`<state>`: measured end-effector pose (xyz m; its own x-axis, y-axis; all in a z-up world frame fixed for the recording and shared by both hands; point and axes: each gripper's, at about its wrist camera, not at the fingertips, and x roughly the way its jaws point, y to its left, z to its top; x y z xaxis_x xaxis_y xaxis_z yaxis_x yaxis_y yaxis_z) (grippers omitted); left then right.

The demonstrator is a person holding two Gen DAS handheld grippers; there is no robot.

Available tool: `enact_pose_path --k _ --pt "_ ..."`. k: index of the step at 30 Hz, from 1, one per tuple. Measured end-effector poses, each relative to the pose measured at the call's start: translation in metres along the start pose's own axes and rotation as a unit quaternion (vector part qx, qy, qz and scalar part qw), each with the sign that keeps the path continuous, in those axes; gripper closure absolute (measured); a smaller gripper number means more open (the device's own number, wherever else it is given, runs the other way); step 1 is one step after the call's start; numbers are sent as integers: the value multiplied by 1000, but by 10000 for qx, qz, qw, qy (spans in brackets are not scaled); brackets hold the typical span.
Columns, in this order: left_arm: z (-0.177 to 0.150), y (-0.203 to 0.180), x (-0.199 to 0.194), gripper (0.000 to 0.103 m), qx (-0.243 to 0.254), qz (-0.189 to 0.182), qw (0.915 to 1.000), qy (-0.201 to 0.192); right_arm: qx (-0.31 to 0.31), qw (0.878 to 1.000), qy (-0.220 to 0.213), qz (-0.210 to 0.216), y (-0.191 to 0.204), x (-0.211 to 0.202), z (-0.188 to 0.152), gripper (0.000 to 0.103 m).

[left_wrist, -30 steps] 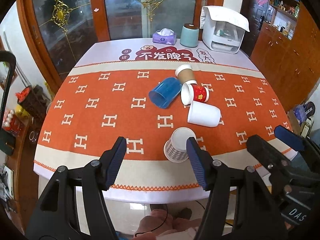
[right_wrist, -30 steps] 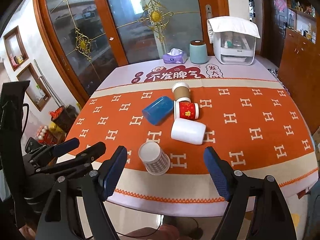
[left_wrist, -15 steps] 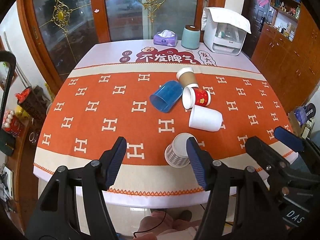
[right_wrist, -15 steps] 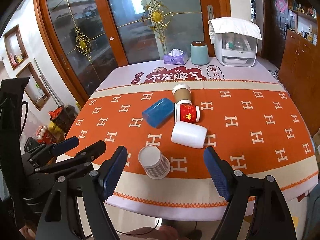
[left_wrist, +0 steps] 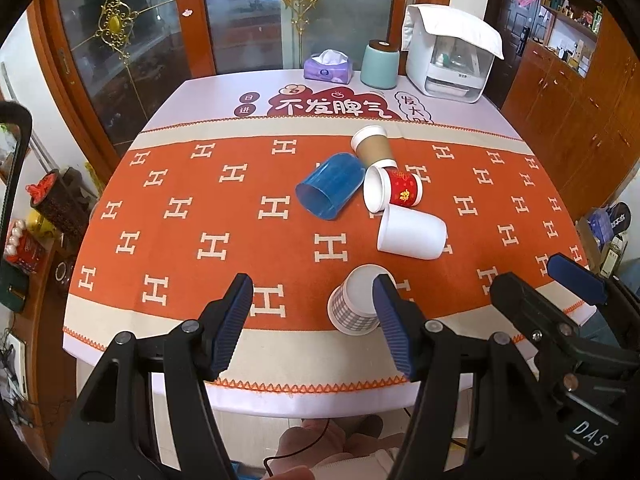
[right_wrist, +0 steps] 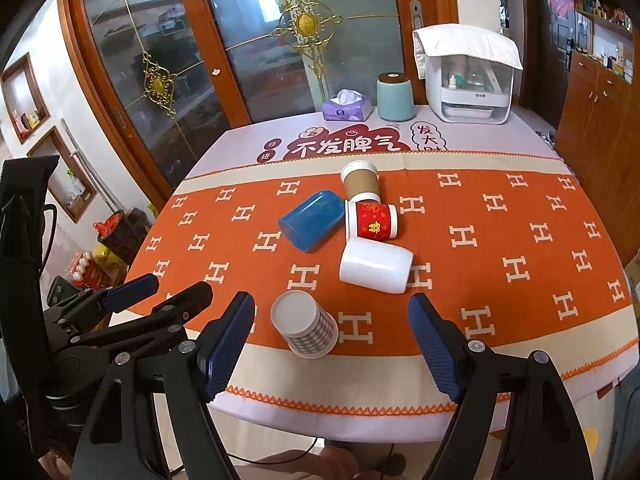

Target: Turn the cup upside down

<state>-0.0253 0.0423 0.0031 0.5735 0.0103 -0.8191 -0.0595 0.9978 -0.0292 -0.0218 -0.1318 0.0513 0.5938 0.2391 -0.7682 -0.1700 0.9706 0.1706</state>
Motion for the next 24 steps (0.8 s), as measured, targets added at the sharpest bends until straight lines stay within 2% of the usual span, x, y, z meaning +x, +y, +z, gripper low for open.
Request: enact_pose_path --k 24 --pt "-4 1 9 44 -44 25 9999 97 13 9999 107 67 -1 10 -8 23"
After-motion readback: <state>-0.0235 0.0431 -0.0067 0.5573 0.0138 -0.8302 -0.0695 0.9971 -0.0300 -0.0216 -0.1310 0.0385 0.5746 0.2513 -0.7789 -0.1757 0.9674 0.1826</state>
